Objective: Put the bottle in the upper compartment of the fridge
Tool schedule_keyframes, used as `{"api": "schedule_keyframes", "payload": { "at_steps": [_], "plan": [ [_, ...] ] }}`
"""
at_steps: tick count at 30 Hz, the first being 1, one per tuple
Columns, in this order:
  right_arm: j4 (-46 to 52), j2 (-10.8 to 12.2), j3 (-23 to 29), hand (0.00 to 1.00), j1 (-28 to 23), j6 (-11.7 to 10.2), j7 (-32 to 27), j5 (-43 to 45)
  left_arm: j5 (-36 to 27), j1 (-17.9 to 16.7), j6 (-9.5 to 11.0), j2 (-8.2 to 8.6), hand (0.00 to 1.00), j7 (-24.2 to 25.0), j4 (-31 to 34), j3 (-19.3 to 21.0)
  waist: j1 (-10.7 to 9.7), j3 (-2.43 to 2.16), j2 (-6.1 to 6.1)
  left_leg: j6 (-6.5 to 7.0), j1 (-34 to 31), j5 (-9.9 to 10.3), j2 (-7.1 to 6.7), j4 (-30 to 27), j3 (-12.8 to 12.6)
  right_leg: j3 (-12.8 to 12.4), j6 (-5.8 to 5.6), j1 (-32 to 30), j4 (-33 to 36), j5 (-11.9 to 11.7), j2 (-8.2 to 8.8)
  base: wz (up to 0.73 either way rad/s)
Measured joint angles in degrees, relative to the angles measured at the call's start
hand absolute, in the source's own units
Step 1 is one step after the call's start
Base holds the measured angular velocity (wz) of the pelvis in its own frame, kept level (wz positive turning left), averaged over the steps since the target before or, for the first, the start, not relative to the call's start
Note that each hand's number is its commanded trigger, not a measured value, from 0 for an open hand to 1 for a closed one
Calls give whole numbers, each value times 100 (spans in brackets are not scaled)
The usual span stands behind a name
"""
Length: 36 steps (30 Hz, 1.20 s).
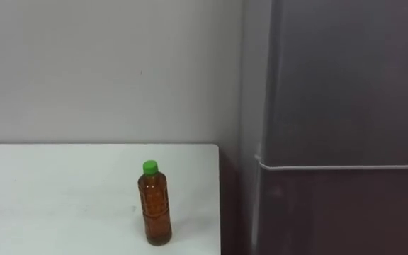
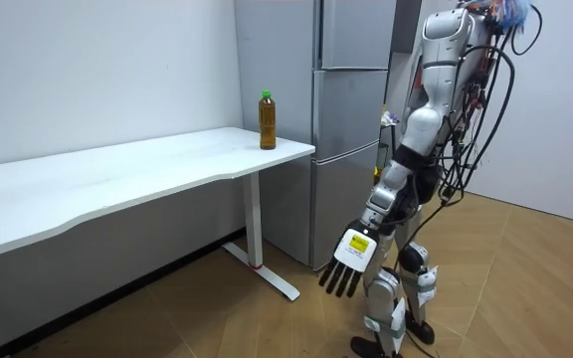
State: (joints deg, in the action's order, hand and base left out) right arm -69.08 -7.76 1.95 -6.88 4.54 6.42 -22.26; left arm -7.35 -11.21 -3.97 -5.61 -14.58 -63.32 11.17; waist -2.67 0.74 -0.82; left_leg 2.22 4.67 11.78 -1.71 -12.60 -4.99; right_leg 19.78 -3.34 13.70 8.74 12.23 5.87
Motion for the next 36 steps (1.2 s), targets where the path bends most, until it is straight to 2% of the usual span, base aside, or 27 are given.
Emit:
{"api": "schedule_keyframes", "payload": {
  "at_steps": [6,10,14,15,16,17,18,23,25,28,29,33,36],
  "plan": [
    [3,-47,1,0,-1,-34,4,83,-13,65,189,-20,0,-247,35,111,10,-5,-31,1,-9,2,-5,-8,29,-33,0,-39,-2,1,0,-1],
    [5,-84,55,0,-40,-98,2,136,-550,116,259,-40,0,-462,154,327,5,-16,-26,7,-17,-12,-21,-17,21,-82,-2,-48,-19,7,6,-2],
    [29,-85,71,0,-65,-98,11,205,-1119,170,294,-70,0,-648,639,468,17,-71,2,13,-51,-20,-66,-18,31,-90,-8,-77,-20,12,12,0],
    [49,-81,108,0,-77,-98,23,260,-1130,170,293,-72,0,-653,761,515,33,-95,-24,13,-63,-20,-67,-21,40,-91,-8,-82,-21,12,12,4],
    [71,-88,177,0,-97,-100,59,339,-1194,171,311,-74,0,-696,1063,605,70,-110,26,14,-88,-21,-70,-26,33,-95,-8,-96,-20,12,11,4],
    [70,-112,201,0,-109,-104,60,413,-1239,194,383,-79,0,-763,1316,626,121,-126,1,15,-94,-21,-69,-35,27,-115,-8,-103,-14,11,10,4],
    [70,-118,232,0,-114,-113,61,462,-1234,208,420,-78,0,-780,1436,637,145,-131,-3,15,-93,-21,-70,-37,33,-116,-7,-96,-12,11,10,4],
    [87,-138,355,0,-124,-215,103,507,-1236,388,501,-149,0,-971,2189,742,175,-118,-7,20,-115,-5,-50,-103,43,-49,-2,-74,23,6,4,3],
    [96,-135,448,0,-125,-221,101,501,-1338,414,529,-162,0,-1150,2662,813,137,-133,-51,21,-152,9,-5,-138,62,15,2,-97,29,4,3,6],
    [103,-141,498,0,-116,-222,45,507,-1338,566,805,-213,0,-1401,3101,822,156,-119,-80,27,-211,21,0,-169,89,15,5,-163,87,0,5,0],
    [128,-133,494,0,-119,-223,47,498,-1340,616,831,-219,0,-1470,3205,839,168,-125,-129,27,-209,21,1,-170,87,-18,5,-169,120,0,5,-13],
    [241,-77,463,0,-139,-225,50,468,-1339,660,832,-220,0,-1606,3925,865,164,-87,-151,27,-227,19,-13,-171,78,-41,7,-175,119,-2,3,-3],
    [241,-75,434,0,-128,-228,58,510,-1331,699,867,-226,0,-1614,4417,891,173,-90,-160,27,-261,19,-13,-193,106,-12,7,-191,110,-3,4,6]
  ]
}}
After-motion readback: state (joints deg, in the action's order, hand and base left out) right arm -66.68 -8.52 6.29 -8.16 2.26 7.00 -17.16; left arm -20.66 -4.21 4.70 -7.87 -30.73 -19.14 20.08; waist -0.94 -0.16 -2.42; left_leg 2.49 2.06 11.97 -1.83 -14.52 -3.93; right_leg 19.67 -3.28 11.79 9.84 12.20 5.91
